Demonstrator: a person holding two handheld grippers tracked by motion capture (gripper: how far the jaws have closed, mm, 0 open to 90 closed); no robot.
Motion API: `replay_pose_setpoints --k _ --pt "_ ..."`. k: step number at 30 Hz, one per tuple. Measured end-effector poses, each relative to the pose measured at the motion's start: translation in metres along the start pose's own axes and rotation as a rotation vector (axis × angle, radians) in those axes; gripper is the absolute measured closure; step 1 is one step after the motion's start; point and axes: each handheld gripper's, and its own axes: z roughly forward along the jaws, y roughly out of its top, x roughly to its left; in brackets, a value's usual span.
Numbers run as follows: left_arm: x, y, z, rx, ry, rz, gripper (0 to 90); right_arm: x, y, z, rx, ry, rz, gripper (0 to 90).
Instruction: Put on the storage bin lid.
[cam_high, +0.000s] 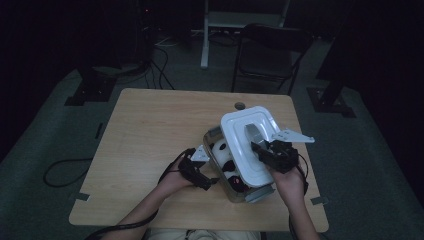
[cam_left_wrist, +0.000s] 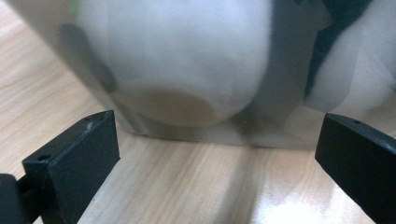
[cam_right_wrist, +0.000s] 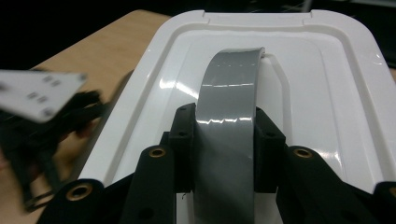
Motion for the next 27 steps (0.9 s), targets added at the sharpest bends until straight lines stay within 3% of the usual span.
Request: replay_pose_setpoints --k 7,13,27 --pt "0.008 -0.010 -0.017 -0.005 0.047 -0.040 0.4 0.017 -0.002 0.014 0.050 0.079 -0.033 67.7" --pt "0.011 -0.019 -0.027 -0.006 0.070 -0.063 0.4 0.022 -0.007 0.027 0.096 0.099 -0.037 67.7" --pt "0.011 -0.028 -0.029 0.004 0.077 -0.083 0.4 0.023 -0.010 0.028 0.122 0.115 -0.022 67.7"
